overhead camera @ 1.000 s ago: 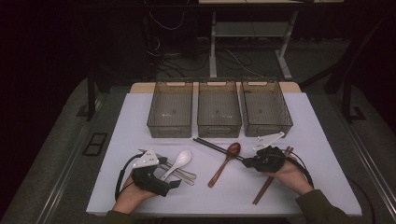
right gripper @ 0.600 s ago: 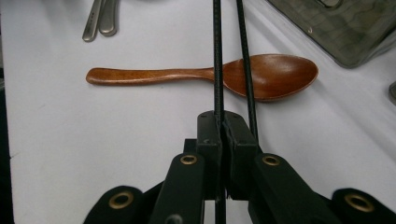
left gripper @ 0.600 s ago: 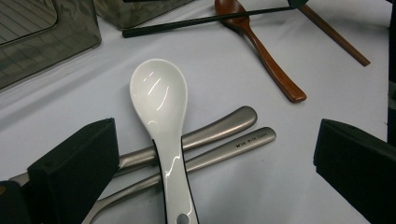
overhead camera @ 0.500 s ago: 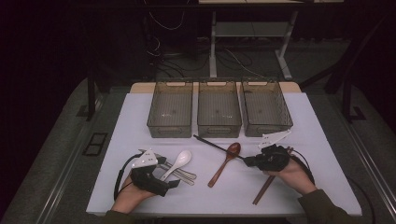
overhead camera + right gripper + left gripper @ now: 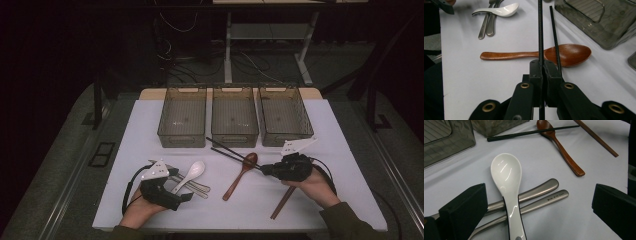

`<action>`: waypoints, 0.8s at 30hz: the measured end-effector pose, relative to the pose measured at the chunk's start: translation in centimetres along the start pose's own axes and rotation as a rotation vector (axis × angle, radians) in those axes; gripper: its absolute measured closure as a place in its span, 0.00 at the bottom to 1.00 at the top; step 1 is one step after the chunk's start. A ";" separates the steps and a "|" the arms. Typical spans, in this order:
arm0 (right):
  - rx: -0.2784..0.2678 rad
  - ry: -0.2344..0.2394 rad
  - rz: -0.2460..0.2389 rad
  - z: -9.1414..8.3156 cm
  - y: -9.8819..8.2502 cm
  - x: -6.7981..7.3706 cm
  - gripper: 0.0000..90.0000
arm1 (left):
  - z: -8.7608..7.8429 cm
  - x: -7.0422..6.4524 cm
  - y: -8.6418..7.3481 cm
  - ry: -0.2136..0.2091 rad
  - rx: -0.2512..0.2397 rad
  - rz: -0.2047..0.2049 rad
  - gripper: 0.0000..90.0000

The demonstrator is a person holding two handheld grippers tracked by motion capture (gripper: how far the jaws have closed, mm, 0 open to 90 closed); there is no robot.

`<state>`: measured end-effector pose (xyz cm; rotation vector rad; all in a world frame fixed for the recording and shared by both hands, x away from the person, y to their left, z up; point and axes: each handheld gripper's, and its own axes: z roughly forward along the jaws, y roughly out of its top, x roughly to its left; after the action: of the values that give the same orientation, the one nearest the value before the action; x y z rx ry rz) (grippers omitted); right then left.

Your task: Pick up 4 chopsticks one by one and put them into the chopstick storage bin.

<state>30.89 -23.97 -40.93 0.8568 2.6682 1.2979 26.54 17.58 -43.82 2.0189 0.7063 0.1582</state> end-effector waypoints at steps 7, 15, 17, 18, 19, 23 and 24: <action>-0.012 -0.001 -0.004 -0.1 0.5 0.1 0.96 | 0.0 0.0 0.0 -0.001 -0.001 -0.001 0.00; -0.037 -0.004 0.009 -0.4 1.4 -0.1 0.96 | 0.1 0.0 0.0 -0.002 -0.001 -0.004 0.00; -0.040 -0.010 0.012 -0.5 1.5 -0.2 0.96 | 0.1 0.0 0.0 -0.002 -0.001 -0.003 0.00; -0.041 -0.013 0.017 -0.6 1.6 -0.3 0.96 | 0.0 0.1 0.0 -0.001 -0.001 -0.005 0.00; -0.045 -0.015 0.022 -0.6 1.8 -0.4 0.96 | 0.1 0.1 0.0 0.000 -0.005 -0.007 0.00; -0.055 -0.024 0.029 -0.7 2.4 -0.7 0.96 | 0.0 0.0 0.0 0.002 0.000 -0.002 0.00; -0.055 -0.027 0.031 -0.7 2.5 -0.7 0.96 | 0.0 0.0 0.0 0.002 0.000 -0.002 0.00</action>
<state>32.46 -23.61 -38.70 0.9051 2.5964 1.3493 26.56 17.56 -43.83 2.0185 0.7094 0.1587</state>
